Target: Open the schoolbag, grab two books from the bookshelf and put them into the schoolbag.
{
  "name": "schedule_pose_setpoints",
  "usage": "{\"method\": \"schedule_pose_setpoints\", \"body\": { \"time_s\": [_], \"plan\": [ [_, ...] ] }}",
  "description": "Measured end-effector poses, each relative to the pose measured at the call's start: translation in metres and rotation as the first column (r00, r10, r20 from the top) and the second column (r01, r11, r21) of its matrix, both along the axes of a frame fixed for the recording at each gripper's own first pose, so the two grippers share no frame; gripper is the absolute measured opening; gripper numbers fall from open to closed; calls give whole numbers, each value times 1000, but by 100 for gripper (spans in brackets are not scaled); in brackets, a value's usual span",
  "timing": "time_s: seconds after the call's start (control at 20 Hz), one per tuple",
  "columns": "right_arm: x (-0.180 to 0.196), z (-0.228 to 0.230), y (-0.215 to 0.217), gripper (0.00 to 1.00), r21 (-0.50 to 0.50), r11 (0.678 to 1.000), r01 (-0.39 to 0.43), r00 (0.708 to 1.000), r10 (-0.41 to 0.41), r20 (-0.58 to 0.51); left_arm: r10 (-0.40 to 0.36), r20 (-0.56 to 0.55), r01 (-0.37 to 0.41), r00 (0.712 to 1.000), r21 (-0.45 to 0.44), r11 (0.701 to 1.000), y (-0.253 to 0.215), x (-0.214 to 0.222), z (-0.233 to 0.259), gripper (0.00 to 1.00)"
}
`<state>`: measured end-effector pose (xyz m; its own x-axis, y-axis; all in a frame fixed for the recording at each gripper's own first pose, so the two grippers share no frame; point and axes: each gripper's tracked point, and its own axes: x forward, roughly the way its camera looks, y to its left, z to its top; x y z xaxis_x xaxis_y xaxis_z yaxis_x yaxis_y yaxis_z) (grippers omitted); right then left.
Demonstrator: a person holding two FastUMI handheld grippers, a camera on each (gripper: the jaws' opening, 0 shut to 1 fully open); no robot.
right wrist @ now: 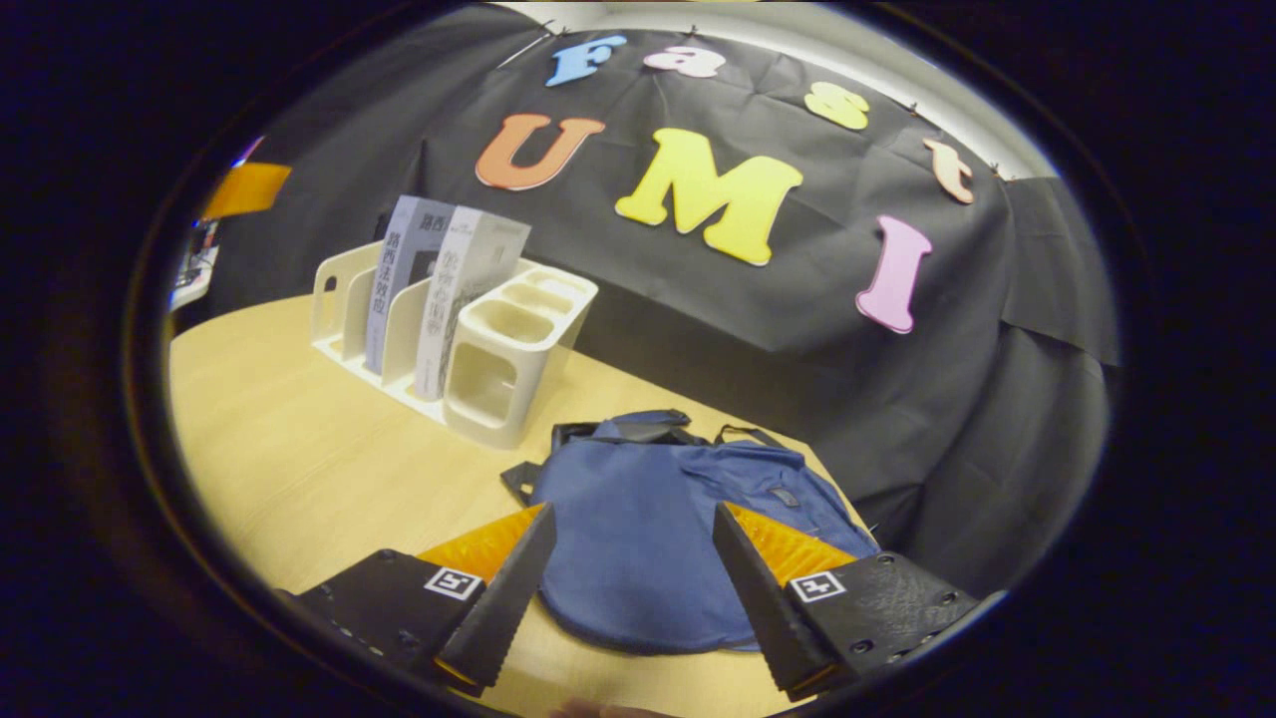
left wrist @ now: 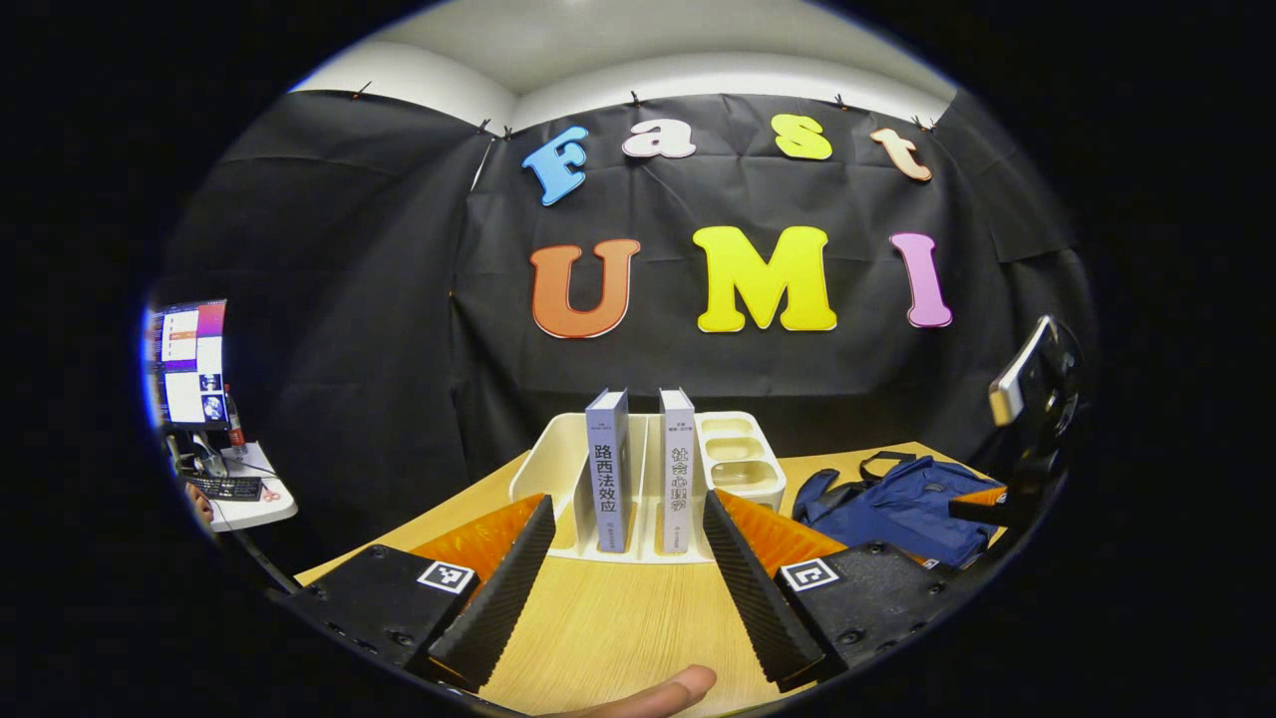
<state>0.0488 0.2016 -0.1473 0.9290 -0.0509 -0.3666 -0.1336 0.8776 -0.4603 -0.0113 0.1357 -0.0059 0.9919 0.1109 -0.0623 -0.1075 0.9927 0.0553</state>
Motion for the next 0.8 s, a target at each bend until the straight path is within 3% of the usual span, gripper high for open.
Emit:
{"method": "schedule_pose_setpoints", "body": {
  "time_s": [0.2, 0.7, 0.8],
  "plan": [
    [7, -29, 20, 99, -70, 997, -20, 999, 17, -48, 11, -6, -11, 1000, -16, 1000, 12, 1, -1, 95],
    [16, -66, 15, 94, -271, 962, -6, 991, -31, -132, 7, -19, -7, 1000, -12, 1000, 11, 1, -4, 95],
    [21, -64, 8, 99, -313, 950, 3, 990, -46, -131, 7, -19, -7, 1000, -12, 1000, 9, 1, -3, 95]
  ]
}}
